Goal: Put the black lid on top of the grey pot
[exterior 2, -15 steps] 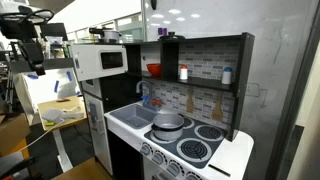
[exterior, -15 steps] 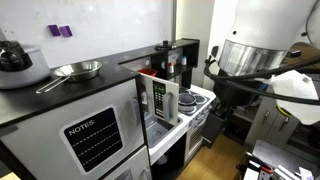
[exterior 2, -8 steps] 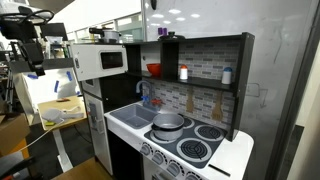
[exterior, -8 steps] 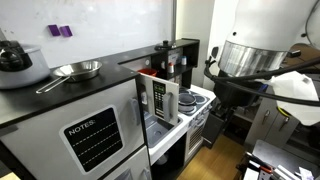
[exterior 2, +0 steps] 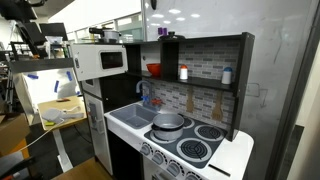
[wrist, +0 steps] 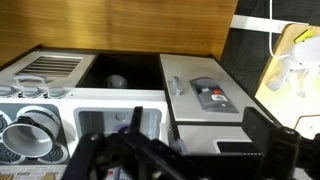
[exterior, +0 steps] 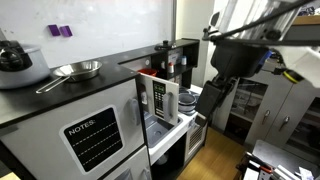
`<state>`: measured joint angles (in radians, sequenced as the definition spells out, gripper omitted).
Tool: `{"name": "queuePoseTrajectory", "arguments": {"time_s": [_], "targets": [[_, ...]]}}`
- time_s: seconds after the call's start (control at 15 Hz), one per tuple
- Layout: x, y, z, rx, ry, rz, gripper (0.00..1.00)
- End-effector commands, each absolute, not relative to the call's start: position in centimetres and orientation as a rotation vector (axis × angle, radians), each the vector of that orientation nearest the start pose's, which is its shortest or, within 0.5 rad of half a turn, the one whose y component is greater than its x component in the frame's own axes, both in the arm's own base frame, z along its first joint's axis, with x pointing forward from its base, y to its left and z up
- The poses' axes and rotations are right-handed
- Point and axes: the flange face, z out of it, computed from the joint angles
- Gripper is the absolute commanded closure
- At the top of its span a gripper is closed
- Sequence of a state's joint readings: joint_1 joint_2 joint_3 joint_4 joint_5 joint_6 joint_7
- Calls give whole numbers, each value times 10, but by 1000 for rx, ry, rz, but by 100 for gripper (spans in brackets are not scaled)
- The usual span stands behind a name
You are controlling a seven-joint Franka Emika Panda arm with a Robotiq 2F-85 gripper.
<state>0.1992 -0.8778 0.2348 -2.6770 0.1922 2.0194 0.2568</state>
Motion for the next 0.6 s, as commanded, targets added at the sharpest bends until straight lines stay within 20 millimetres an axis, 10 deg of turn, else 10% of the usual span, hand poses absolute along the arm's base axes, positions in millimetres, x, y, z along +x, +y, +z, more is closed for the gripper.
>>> {"name": "queuePoseTrajectory", "arguments": {"time_s": [0.0,0.53], "targets": [[291,145,539,-3083,-65,-300,0],[339,132,608,-3101,-9,-347,0]]}}
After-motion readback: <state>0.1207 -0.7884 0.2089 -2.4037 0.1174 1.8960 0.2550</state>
